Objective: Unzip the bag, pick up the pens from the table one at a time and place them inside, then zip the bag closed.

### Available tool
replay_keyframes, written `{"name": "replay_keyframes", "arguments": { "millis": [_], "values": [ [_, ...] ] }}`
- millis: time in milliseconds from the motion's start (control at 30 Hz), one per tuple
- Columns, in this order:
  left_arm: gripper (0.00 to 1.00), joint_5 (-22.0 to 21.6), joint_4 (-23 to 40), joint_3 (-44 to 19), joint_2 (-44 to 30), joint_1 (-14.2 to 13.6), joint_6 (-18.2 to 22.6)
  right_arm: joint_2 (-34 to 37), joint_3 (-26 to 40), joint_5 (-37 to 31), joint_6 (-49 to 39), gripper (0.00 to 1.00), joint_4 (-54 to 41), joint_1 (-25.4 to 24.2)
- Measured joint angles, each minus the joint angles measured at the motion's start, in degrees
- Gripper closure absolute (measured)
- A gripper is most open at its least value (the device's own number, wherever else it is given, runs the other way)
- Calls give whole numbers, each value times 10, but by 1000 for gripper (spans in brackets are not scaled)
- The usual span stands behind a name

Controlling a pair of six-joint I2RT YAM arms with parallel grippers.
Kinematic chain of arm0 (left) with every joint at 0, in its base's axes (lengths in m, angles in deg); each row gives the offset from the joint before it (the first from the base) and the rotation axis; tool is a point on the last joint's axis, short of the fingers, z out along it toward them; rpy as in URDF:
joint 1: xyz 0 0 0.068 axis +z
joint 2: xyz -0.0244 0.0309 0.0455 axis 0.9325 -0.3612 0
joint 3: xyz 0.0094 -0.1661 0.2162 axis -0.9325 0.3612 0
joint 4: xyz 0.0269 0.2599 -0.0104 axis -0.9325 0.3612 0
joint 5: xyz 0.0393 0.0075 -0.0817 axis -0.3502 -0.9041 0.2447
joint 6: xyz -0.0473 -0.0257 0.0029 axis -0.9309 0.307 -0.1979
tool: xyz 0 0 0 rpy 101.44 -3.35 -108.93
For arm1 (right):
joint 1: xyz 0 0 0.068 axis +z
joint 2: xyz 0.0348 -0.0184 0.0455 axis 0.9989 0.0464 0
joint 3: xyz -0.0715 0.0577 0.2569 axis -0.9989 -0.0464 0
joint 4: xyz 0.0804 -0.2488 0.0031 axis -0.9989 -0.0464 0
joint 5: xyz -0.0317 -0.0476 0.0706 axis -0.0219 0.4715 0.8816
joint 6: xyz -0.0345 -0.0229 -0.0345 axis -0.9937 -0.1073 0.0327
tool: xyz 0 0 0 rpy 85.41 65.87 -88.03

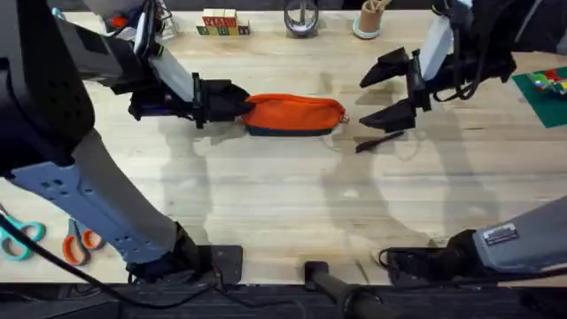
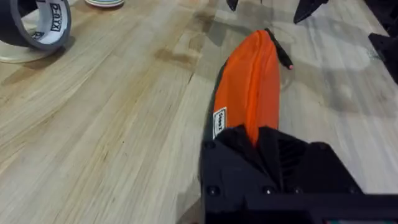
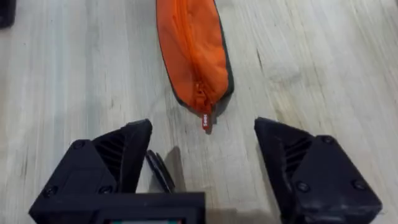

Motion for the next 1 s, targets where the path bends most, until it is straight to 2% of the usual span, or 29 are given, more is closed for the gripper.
{"name": "replay_keyframes", "arguments": {
  "millis": [300, 633, 1000],
  "values": [
    [961, 0, 0, 0, 0, 0, 0, 57, 2, 44, -19, 4, 7, 5],
    [960, 0, 0, 0, 0, 0, 0, 95, 2, 60, -25, 4, 20, 10],
    [960, 0, 0, 0, 0, 0, 0, 126, 2, 73, -26, 16, 62, 55]
  ]
}}
